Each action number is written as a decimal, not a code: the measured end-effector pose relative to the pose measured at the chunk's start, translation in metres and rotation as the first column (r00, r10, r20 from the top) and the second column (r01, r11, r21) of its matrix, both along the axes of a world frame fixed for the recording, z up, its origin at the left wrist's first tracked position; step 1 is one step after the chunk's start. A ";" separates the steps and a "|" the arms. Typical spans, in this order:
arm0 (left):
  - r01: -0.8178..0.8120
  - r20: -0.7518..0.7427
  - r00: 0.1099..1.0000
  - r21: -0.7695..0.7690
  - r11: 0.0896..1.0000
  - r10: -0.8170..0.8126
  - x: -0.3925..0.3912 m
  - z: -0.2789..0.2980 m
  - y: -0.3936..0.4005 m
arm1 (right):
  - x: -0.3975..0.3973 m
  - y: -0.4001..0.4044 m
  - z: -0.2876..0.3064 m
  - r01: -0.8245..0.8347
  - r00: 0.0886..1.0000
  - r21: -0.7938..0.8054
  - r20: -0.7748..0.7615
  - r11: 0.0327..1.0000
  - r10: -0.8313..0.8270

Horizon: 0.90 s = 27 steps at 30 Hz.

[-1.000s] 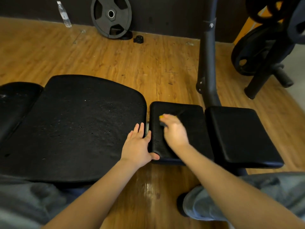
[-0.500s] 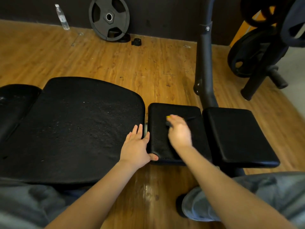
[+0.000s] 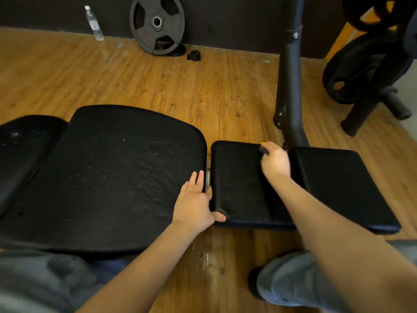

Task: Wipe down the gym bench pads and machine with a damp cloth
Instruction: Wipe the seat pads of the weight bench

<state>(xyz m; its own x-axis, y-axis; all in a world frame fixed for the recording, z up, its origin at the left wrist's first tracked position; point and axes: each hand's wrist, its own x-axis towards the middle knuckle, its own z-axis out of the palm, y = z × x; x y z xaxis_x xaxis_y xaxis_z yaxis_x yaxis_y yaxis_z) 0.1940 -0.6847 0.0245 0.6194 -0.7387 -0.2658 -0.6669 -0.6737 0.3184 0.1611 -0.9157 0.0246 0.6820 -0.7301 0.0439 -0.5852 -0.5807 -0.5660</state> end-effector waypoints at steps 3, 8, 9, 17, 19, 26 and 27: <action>-0.007 0.009 1.000 0.013 1.000 0.007 0.000 0.002 -0.002 | 0.031 0.050 -0.005 -0.192 0.981 0.000 -0.008 0.981 0.192; -0.007 0.001 1.000 0.003 1.000 0.007 0.000 0.003 -0.001 | -0.041 0.084 -0.013 -0.512 0.859 -0.123 -0.053 0.850 0.510; -0.001 0.001 1.000 0.008 1.000 0.001 0.000 0.002 -0.001 | -0.059 0.069 -0.012 -0.459 0.889 -0.119 -0.054 0.881 0.456; 0.001 -0.006 1.000 0.021 1.000 -0.001 0.000 0.003 -0.001 | 0.000 -0.005 -0.007 -0.037 0.998 -0.041 -0.060 0.998 0.034; 0.003 -0.007 1.000 0.026 1.000 -0.002 0.000 0.005 -0.002 | 0.021 0.023 -0.008 -0.111 0.992 -0.037 -0.063 0.993 0.109; 0.002 -0.006 1.000 0.025 1.000 -0.002 -0.001 0.007 -0.001 | -0.075 0.057 -0.010 -0.499 0.866 -0.116 -0.091 0.859 0.491; 0.006 -0.006 1.000 0.027 1.000 -0.006 -0.001 0.007 -0.001 | -0.088 0.039 -0.007 -0.410 0.911 -0.092 -0.090 0.907 0.402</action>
